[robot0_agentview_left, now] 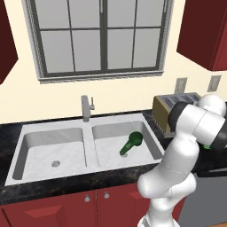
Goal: Move any existing items from the left basin to the right basin for drying. Then move the cup from the counter to the left basin of the sink for washing.
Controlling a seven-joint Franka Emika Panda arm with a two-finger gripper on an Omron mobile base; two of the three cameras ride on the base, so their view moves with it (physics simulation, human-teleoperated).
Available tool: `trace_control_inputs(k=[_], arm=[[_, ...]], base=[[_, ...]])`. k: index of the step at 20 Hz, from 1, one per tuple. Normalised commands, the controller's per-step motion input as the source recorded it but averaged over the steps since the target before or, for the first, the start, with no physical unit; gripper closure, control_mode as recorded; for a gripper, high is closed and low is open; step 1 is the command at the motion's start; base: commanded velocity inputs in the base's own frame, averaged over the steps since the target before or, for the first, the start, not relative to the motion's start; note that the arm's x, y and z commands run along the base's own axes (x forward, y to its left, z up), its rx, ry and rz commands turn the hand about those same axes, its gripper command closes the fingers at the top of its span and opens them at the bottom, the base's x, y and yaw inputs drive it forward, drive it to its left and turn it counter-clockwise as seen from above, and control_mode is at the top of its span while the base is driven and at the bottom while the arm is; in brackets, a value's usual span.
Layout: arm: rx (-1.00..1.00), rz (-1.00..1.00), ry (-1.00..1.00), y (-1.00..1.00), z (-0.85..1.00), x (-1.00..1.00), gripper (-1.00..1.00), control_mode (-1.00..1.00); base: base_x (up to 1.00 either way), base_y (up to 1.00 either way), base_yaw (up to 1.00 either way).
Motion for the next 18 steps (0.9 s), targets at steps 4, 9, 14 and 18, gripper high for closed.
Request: trace_control_inputs(k=[4,9,14,18], arm=[[-0.05,-0.05,-0.19,0.36,0.20,-0.78,1.00,-1.00],[-0.07,-0.07,-0.12,0.55,0.51,-0.55,1.00,-1.00],[-0.10,-0.09,-0.04,0.88,0.67,-0.15,1.00,-1.00],[-0.12,-0.09,0.00,1.00,0.72,0.00,1.00,-1.00]], base=[[0.00,0.00,0.00],[0.00,0.00,0.00],[0.00,0.00,0.00],[0.00,0.00,0.00]])
